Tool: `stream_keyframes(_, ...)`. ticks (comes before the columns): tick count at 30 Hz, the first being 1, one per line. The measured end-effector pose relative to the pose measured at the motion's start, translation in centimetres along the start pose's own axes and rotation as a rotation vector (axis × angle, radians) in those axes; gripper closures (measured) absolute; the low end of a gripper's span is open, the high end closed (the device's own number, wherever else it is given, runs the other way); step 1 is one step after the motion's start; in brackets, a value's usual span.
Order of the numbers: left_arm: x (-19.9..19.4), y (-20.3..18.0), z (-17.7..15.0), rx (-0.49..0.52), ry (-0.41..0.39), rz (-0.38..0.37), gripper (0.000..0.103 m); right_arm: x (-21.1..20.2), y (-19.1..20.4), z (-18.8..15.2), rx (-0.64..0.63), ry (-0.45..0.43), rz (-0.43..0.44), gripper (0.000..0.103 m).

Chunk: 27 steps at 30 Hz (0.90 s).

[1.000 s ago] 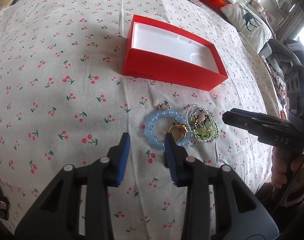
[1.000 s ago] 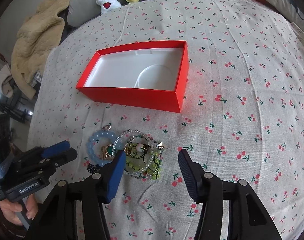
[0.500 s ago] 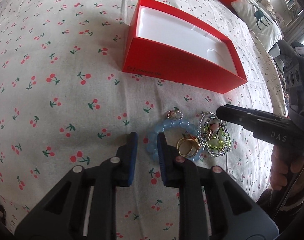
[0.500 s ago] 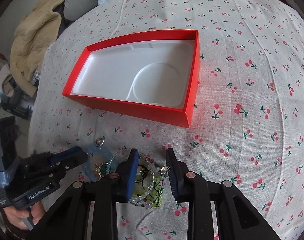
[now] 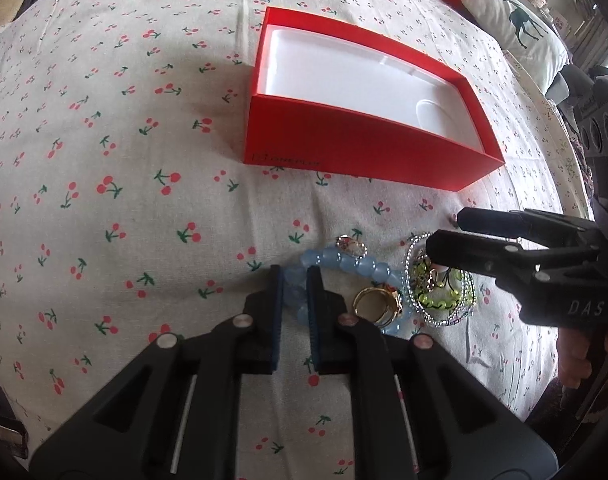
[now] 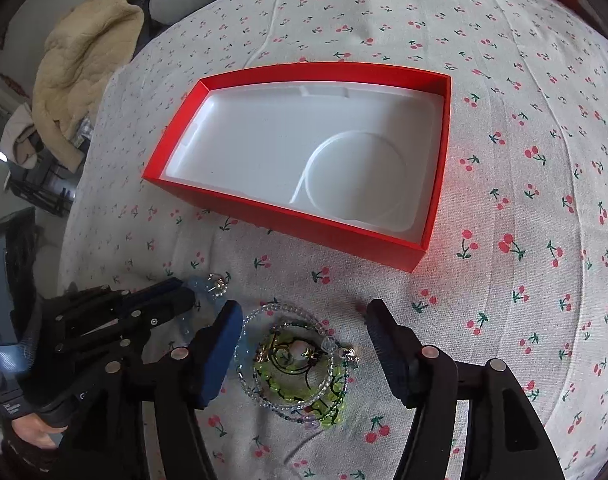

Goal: Organize jewelry
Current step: 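Grasp the light-blue bead bracelet with the left tool while the right tool grasps the silver bangle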

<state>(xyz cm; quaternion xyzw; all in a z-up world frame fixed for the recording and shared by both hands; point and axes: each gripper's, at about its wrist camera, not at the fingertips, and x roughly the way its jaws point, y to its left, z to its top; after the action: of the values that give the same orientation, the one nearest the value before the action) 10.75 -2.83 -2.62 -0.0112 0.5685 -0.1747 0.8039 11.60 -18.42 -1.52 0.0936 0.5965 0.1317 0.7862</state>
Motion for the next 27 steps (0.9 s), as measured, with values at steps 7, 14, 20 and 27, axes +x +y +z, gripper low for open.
stream_keyframes(7,-1.2,1.4,-0.1,-0.017,-0.035,0.040,0.090,0.5,1.5,0.0,-0.051,0.012,-0.063,0.038)
stream_keyframes(14,-2.2,2.8,-0.2,-0.040,-0.051,0.045,0.090,0.1,5.2,-1.7,-0.297,-0.003,-0.131,0.024)
stream_keyframes(20,-1.9,3.7,-0.6,-0.050,-0.033,0.049,0.090,1.7,7.0,-3.2,-0.452,0.024,-0.183,0.022)
stream_keyframes(27,-1.7,3.8,-0.8,-0.049,-0.025,0.050,0.090,3.7,7.8,-2.9,-0.496,0.032,-0.237,0.023)
